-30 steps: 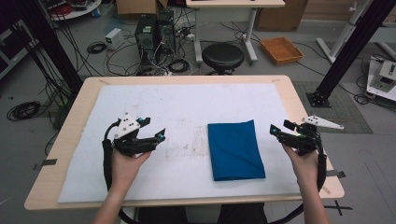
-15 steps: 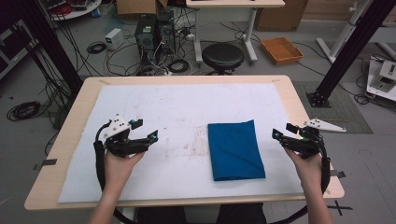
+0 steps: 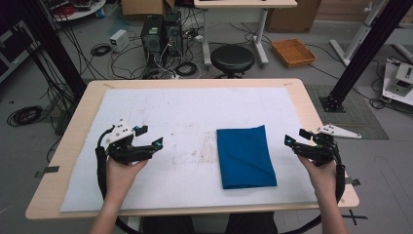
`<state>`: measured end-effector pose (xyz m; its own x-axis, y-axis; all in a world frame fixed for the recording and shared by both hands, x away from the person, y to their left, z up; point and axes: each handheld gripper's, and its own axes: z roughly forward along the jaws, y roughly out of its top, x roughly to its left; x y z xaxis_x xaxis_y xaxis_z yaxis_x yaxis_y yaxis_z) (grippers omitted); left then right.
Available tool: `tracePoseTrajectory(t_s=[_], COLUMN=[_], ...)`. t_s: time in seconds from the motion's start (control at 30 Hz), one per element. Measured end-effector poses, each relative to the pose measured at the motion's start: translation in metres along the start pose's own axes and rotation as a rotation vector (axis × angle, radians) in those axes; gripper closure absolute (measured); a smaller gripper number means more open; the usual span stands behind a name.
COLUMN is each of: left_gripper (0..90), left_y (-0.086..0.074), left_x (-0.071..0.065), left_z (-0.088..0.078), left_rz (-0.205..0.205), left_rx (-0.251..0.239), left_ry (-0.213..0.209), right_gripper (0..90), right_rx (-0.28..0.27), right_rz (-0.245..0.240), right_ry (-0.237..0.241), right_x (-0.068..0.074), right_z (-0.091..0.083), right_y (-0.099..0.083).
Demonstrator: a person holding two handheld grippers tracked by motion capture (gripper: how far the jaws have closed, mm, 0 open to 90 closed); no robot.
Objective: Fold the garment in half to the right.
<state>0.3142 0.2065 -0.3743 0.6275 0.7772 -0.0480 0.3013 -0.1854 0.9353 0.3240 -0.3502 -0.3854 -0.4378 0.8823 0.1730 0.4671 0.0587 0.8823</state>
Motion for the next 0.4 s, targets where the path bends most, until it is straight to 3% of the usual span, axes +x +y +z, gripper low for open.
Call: tracePoseTrajectory(t_s=[0.4], left_gripper=[26.7], left_y=[0.0013], left_x=[-0.0016], left_z=[0.0027], left_rz=[0.003], left_rx=[0.008], left_ry=[0.000], right_gripper=[27.7], right_rx=[-0.009], right_rz=[-0.003], right_ry=[-0.009], right_x=[-0.0010], right_z=[-0.0053], right_y=[0.0007])
